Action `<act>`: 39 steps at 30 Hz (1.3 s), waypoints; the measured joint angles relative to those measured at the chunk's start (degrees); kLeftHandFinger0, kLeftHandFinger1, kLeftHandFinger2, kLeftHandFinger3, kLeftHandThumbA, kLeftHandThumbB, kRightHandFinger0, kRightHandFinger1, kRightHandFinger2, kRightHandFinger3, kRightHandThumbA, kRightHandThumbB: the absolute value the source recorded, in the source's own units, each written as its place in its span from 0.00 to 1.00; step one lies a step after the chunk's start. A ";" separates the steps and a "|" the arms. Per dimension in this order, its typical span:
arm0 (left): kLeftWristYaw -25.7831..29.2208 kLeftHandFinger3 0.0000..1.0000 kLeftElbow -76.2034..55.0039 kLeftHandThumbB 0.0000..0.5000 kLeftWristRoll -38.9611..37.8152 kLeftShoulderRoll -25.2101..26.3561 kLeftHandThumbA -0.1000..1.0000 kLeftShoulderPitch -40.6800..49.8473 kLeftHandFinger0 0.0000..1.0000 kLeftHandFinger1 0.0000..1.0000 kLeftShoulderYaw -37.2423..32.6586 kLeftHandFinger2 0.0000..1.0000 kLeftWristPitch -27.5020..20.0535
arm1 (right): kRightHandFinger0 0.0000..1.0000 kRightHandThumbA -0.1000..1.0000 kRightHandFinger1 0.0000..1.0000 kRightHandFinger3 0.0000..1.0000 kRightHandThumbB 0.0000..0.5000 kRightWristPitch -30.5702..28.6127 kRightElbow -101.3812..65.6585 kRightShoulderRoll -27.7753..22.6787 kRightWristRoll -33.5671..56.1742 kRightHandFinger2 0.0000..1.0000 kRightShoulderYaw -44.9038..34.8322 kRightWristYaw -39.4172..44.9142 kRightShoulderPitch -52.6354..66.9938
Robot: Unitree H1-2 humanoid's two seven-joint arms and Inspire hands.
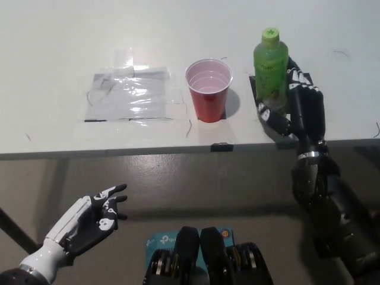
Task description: The robot uses its right hand to pick up a bottle kept in the middle of the desk and tilt it into a cup kept next to it to pour water out
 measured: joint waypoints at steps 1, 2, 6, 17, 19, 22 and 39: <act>0.00 1.00 0.00 0.23 0.00 0.00 0.75 0.00 0.74 0.92 0.20 1.00 -0.20 | 1.00 0.93 1.00 1.00 1.00 0.32 -0.03 -0.39 -0.53 1.00 0.67 -0.77 0.00; 0.00 1.00 0.00 0.24 -0.01 0.00 0.74 0.00 0.74 0.92 0.37 1.00 -0.29 | 1.00 0.94 1.00 1.00 1.00 0.70 -0.22 -0.68 -0.85 1.00 1.02 -1.26 0.02; 0.00 1.00 0.00 0.21 -0.01 -0.03 0.74 0.02 0.74 0.91 0.99 1.00 -0.49 | 1.00 0.92 1.00 1.00 1.00 2.10 -2.83 -1.57 -1.08 1.00 1.24 -1.84 0.45; 0.00 1.00 -0.02 0.25 0.02 -0.64 0.75 0.16 0.75 0.92 1.76 1.00 -0.93 | 1.00 0.80 1.00 1.00 0.92 3.92 -16.42 -2.83 -0.55 1.00 0.69 -0.78 4.93; 0.00 1.00 0.01 0.24 0.03 -0.65 0.74 0.17 0.75 0.92 1.74 1.00 -0.93 | 0.92 0.78 1.00 1.00 0.88 4.44 -21.06 -2.93 -0.09 1.00 0.14 0.62 7.34; 0.00 1.00 0.00 0.26 0.05 -0.65 0.75 0.17 0.74 0.92 1.74 1.00 -0.92 | 1.00 0.72 1.00 1.00 0.80 5.27 -28.96 -2.90 1.02 1.00 -0.46 2.97 12.39; 0.00 1.00 0.09 0.22 0.13 -0.66 0.75 0.16 0.74 0.90 1.75 1.00 -0.91 | 1.00 0.44 1.00 1.00 0.51 12.15 -63.91 -4.32 15.35 1.00 -1.36 20.11 37.24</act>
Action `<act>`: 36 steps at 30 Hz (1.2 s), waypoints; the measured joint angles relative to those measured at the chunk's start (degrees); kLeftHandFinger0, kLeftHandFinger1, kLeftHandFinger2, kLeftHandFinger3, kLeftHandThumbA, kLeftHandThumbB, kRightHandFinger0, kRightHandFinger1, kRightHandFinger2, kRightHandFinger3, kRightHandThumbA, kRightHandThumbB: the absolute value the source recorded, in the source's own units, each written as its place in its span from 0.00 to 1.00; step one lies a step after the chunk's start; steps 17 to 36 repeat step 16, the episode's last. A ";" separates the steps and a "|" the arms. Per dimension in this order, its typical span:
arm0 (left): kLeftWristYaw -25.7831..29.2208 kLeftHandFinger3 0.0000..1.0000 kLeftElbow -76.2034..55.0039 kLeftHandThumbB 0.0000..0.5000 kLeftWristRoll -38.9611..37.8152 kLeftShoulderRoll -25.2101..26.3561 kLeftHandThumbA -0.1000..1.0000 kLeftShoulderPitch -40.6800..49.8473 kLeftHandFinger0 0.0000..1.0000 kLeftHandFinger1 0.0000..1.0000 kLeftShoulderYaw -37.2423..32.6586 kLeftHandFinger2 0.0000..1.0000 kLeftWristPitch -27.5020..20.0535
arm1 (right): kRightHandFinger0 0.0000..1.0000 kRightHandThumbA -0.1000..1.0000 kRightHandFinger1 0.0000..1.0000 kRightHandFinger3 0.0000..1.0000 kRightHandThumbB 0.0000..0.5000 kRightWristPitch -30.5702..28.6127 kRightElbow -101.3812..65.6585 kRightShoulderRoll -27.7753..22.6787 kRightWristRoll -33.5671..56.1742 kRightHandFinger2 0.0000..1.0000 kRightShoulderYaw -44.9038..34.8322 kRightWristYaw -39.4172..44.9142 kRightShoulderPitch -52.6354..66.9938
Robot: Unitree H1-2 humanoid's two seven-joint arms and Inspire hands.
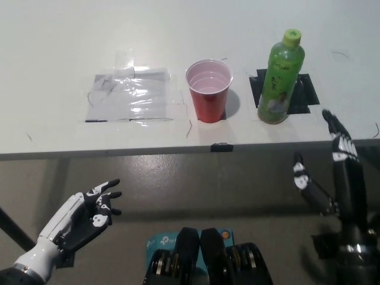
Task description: The robot uses its right hand to pick up a bottle kept in the middle of the desk and tilt it into a cup kept next to it to pour water out
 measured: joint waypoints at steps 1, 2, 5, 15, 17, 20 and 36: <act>0.00 1.00 0.00 0.22 0.00 0.00 0.75 0.00 0.74 0.90 0.00 1.00 0.00 | 1.00 0.40 1.00 1.00 0.49 0.04 -0.32 -0.27 0.83 1.00 -0.10 0.75 0.47; 0.00 1.00 0.00 0.24 0.00 0.00 0.75 0.00 0.74 0.90 0.00 1.00 0.00 | 1.00 0.39 1.00 1.00 0.49 0.08 -0.44 -0.86 2.43 1.00 -0.27 2.25 1.07; 0.00 1.00 -0.01 0.22 0.00 0.00 0.76 0.00 0.75 0.91 0.02 1.00 -0.01 | 0.93 0.40 1.00 1.00 0.52 0.09 0.08 -1.99 5.77 1.00 -0.63 5.53 1.56; -0.01 1.00 0.01 0.24 0.04 0.00 0.74 -0.02 0.76 0.93 -0.06 1.00 0.00 | 0.46 0.33 0.61 1.00 0.40 2.94 3.38 -2.20 17.52 1.00 -5.70 13.46 1.48; -0.01 1.00 0.01 0.24 0.04 0.00 0.74 -0.02 0.76 0.93 -0.06 1.00 0.00 | 0.46 0.33 0.61 1.00 0.40 3.25 3.36 -2.17 17.99 1.00 -5.97 13.82 1.48; -0.01 1.00 0.01 0.24 0.04 0.00 0.74 -0.02 0.76 0.93 -0.06 1.00 0.00 | 0.46 0.33 0.61 1.00 0.40 3.25 3.36 -2.17 17.99 1.00 -5.97 13.82 1.48; -0.01 1.00 0.01 0.24 0.04 0.00 0.74 -0.02 0.76 0.93 -0.06 1.00 0.00 | 0.46 0.33 0.61 1.00 0.40 3.25 3.36 -2.17 17.99 1.00 -5.97 13.82 1.48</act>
